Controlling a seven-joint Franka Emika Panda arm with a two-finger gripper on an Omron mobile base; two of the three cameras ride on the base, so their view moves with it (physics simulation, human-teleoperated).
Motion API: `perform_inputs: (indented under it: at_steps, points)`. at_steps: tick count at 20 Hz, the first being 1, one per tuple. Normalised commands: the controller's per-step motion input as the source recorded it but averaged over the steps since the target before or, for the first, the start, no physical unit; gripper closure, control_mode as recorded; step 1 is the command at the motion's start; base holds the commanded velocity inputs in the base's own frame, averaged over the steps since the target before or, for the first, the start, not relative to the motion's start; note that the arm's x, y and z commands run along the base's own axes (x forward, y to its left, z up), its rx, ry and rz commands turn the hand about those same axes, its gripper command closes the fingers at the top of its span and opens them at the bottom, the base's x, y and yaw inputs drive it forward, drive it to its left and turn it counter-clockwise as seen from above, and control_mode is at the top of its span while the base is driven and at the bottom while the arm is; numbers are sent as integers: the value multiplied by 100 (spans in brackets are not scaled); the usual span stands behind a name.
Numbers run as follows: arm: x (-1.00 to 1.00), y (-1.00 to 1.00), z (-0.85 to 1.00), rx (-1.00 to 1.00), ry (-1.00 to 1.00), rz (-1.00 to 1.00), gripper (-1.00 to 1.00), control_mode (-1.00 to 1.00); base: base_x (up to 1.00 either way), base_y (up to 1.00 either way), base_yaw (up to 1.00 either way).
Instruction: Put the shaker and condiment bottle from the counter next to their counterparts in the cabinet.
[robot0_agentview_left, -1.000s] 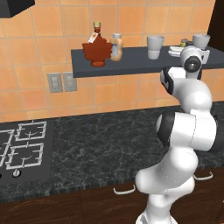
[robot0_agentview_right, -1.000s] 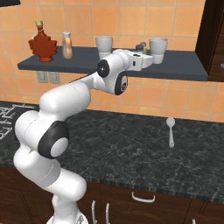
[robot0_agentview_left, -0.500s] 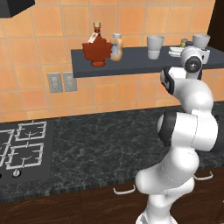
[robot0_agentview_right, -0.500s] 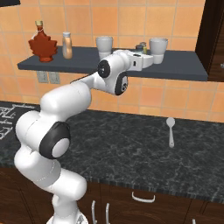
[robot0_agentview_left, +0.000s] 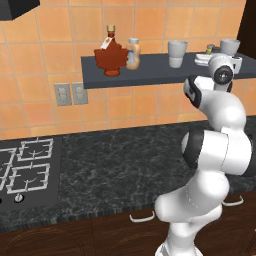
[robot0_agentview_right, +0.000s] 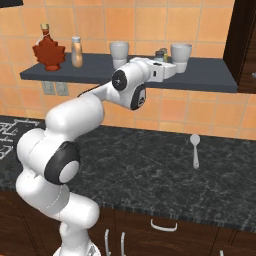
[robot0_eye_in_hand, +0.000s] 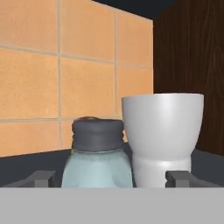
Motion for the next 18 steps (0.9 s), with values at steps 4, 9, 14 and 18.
perform_inputs:
  at_steps: [4, 9, 14, 18]
  points:
    - [-21, 0, 21, 0, 0, 0, -100, -100, 0, 0, 0]
    - [-36, 0, 11, 0, 0, 0, -100, -100, 0, 0, 0]
    - [-77, 12, 0, 0, 5, 0, -100, -100, 0, 0, 0]
    - [-86, 36, -6, 0, 7, 2, -100, -100, 0, 0, 0]
